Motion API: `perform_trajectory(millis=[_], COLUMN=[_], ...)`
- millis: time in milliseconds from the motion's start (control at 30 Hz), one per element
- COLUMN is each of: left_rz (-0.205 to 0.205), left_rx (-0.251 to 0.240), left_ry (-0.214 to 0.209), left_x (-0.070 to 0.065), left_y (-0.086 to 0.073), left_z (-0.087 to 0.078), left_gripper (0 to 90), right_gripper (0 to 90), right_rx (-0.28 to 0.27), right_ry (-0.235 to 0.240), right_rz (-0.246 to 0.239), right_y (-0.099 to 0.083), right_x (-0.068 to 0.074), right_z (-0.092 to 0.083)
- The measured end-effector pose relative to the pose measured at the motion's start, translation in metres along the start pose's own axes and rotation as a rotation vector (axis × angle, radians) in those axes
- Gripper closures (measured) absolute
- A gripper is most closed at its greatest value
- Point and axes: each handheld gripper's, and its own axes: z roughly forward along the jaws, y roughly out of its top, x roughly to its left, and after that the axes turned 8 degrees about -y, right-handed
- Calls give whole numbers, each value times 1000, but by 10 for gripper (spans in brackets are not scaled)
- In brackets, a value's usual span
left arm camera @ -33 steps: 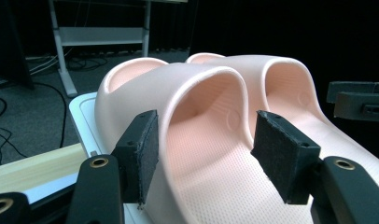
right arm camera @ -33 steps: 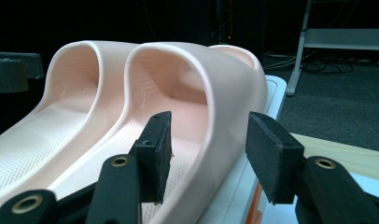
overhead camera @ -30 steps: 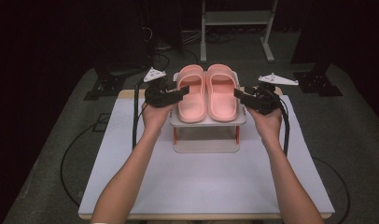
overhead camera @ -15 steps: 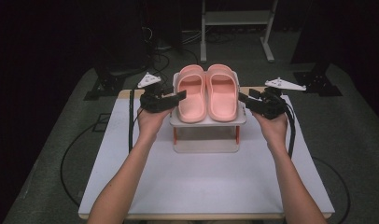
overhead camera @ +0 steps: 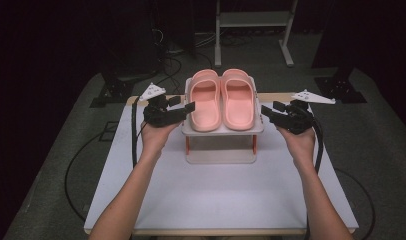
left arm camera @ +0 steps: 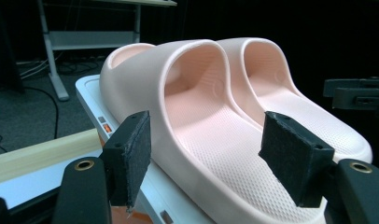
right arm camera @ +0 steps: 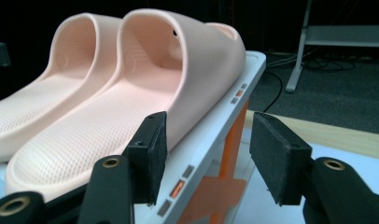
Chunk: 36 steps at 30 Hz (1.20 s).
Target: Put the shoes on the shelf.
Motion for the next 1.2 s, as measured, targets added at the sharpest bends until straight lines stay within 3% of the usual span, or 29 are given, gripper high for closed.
perform_trajectory(millis=[567,1200], left_rz=[-3,-31], left_rx=[-24,-45], left_ry=[3,-7], left_x=[-1,-2], left_y=[-17,-42], left_z=[-24,-36], left_gripper=[279,217], right_gripper=[426,382], right_rx=[-4,4], right_ry=[17,27], right_rz=[-4,-12], right_y=[-16,-36], right_x=[-9,-14], right_z=[-12,-20])
